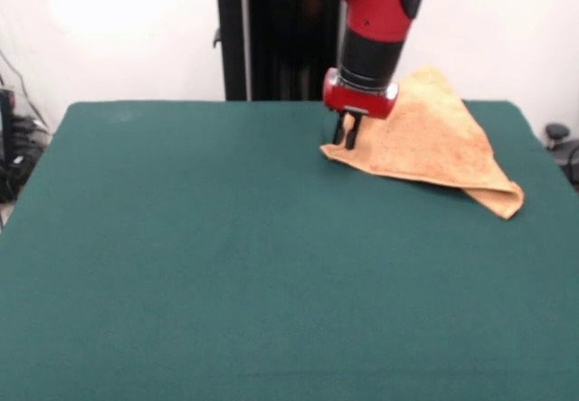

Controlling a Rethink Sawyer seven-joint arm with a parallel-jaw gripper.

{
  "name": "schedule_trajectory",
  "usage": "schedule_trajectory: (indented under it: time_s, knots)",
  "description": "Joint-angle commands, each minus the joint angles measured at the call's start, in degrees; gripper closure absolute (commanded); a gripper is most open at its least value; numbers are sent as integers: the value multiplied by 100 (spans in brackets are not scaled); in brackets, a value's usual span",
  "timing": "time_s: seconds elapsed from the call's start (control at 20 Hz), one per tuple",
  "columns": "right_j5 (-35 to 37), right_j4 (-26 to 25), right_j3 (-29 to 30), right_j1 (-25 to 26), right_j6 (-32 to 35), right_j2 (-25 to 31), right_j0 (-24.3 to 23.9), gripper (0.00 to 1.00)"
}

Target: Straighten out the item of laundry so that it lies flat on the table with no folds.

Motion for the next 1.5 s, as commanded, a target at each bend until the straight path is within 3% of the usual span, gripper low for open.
schedule_trajectory:
  time_s: [0.05, 0.55, 1.05, 1.5]
  knots:
    - [379, -1, -1417, 619, 18, 704, -249, 100]
    - [1169, -564, -1820, 550, -511, 1300, -907, 100]
    - [2177, -1368, -2205, 592, -1286, 2298, -1967, 100]
    - [3081, -1906, -2597, 703, -1614, 2953, -2475, 100]
